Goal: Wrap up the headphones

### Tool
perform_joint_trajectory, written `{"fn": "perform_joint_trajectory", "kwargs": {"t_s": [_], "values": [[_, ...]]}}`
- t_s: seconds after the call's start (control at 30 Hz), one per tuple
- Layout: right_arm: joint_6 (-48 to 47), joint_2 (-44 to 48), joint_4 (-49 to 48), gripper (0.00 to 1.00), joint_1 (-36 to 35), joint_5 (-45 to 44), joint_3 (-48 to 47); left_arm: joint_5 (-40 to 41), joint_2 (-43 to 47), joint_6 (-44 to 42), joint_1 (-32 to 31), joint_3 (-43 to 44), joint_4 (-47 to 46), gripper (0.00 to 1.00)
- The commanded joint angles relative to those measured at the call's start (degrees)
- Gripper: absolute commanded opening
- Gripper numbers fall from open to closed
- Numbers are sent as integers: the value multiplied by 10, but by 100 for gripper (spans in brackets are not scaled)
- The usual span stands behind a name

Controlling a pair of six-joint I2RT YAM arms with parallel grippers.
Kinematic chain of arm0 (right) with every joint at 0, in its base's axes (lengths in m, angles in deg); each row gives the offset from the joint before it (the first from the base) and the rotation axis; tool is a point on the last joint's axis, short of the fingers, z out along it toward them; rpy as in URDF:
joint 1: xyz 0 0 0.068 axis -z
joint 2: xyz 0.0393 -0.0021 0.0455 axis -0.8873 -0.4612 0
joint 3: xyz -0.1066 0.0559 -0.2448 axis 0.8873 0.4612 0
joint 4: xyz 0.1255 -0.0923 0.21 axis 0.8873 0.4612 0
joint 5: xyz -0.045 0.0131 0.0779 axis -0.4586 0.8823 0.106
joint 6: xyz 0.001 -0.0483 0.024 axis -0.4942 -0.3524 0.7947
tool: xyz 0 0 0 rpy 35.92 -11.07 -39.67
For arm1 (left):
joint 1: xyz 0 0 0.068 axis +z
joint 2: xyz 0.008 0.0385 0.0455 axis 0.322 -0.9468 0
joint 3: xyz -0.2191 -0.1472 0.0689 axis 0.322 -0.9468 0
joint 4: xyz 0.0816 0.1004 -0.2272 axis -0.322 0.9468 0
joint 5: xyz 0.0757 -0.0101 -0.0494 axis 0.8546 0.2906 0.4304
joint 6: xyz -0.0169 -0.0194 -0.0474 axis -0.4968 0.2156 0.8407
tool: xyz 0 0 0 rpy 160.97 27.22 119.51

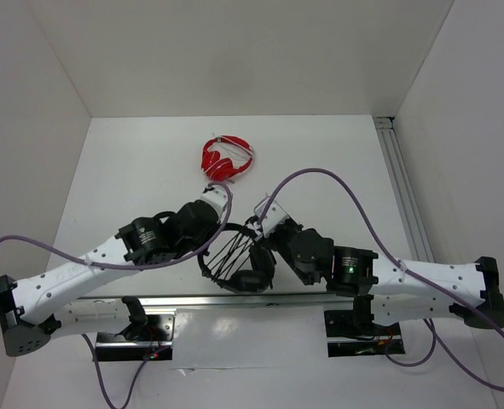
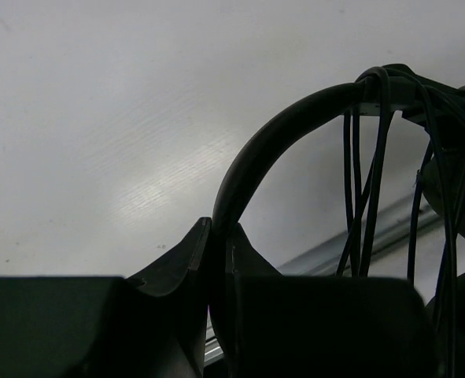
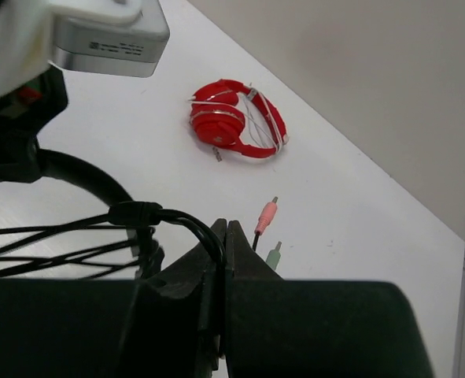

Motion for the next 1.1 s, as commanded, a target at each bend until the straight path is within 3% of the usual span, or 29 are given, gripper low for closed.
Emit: {"fn": "perform_joint_trajectory", "kwargs": {"t_s": [0.0,0.2,0.37,0.53,0.67,0.83,1.0,1.07], "values": [[-21,-8,-2,0,18,40,12,-56,39,-35,-21,2,-14,0],[21,-33,28,0,91,144,5,-50,84,-30,-29,68,54,0],[65,-44,53,0,193,325,-20,-64,125,-50,-29,129,83,0],[100,-44,7,0,218,418,1,-109,120,-56,-29,190,104,0],[141,-66,-77,0,218,465,45,-156,102,-45,-29,196,63,0],[181,-66,-167,20,218,518,104,-130,95,-20,-29,179,16,0],[201,-38,-208,24,213,526,135,-48,101,15,-29,153,-21,0],[207,-13,-219,33,213,519,157,-1,114,20,-29,139,-29,0]]}}
